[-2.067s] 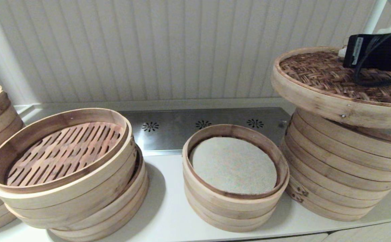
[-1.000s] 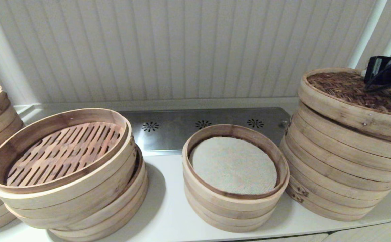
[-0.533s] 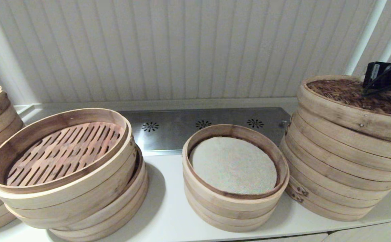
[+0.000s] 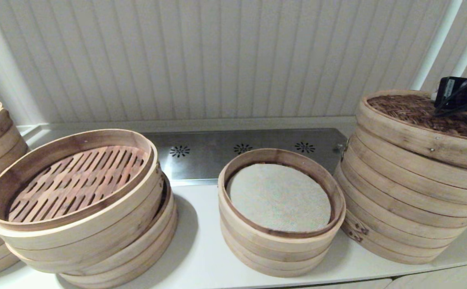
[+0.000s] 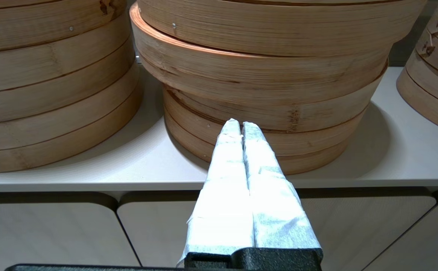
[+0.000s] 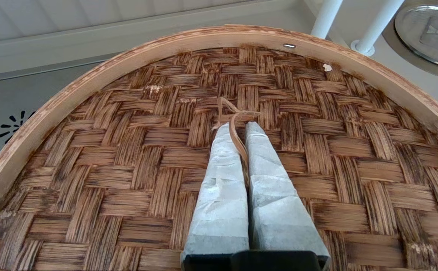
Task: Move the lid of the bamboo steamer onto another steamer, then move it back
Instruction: Put the steamer
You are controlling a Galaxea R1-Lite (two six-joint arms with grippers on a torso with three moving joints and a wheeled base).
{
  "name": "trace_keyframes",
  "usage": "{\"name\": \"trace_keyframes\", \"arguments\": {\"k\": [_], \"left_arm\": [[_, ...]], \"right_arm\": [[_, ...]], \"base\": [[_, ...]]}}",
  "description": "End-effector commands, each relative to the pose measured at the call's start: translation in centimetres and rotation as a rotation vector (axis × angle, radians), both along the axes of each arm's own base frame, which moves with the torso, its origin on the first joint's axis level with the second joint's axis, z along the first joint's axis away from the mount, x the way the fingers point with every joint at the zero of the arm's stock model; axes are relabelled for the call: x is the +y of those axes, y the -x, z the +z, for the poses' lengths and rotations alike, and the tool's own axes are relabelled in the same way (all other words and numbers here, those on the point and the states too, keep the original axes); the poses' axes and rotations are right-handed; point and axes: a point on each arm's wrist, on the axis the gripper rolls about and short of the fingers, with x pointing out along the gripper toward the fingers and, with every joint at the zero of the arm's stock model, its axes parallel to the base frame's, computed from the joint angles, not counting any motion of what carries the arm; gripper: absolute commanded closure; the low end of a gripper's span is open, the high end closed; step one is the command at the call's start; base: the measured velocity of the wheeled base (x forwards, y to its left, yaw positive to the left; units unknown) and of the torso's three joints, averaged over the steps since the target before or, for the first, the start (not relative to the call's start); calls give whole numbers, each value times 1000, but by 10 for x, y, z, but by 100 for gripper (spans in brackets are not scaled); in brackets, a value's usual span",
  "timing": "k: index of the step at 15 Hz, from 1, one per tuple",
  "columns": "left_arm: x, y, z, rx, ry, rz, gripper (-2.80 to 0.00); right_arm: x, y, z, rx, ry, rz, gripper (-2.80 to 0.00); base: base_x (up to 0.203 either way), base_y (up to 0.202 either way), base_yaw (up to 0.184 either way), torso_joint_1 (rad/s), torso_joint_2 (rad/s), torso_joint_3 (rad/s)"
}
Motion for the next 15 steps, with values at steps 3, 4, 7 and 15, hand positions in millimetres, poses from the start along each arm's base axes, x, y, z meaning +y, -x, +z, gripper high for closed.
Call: {"name": "trace_keyframes", "arguments": {"k": [3,4,7,15], "left_arm": [[0,0,0,0,0,0,0],[0,0,0,1,0,0,0],[0,0,0,-2,0,0,0],[0,0,0,-1,0,0,0]], "right_arm": [[-2,6,4,-13,1,-9,0],[-2,6,4,-14,1,-9,0],[-1,6,5,-18,2,-8,0],[-2,4,-6,19,-9,6,0]], "base": [[0,0,0,0,0,0],[0,0,0,0,0,0],[0,0,0,0,0,0],[0,0,0,0,0,0]]}}
